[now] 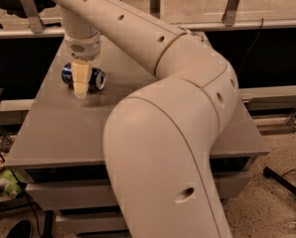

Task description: Place pepsi can upright

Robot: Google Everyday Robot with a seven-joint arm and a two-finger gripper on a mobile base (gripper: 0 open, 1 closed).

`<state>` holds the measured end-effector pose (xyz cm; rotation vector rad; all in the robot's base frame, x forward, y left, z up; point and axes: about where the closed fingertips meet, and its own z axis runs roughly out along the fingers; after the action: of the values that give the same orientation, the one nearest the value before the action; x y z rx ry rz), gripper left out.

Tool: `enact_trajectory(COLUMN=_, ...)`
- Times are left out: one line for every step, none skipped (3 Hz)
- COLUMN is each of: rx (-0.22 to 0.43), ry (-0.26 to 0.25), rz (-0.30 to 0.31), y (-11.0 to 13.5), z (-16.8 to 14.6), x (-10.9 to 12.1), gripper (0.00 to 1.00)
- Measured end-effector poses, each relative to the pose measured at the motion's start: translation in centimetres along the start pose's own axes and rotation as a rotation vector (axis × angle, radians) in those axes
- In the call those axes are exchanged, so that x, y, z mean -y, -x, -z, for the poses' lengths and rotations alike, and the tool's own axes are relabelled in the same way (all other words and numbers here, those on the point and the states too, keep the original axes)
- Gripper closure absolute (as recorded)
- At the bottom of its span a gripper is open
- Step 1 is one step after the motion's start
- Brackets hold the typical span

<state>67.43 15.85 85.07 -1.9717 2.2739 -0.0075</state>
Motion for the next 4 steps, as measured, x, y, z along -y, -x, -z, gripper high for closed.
enact_trajectory(rx=0.013, ry=0.002, rz=-0.003, y=0.5, z=0.1, x=-0.2, gripper=0.39)
enact_trajectory(rx=0.057, ry=-0.001, rz=0.031, y=0.7, z=0.6, x=-0.4, gripper=0.62)
enact_trajectory(rx=0.133, ry=0.007, rz=0.179, y=1.0, z=2.5, x=-0.7, gripper=0.93)
enact_trajectory(rx=0.161, ry=-0.016, rz=0.362, y=1.2, z=4.3, x=-1.0, gripper=1.0)
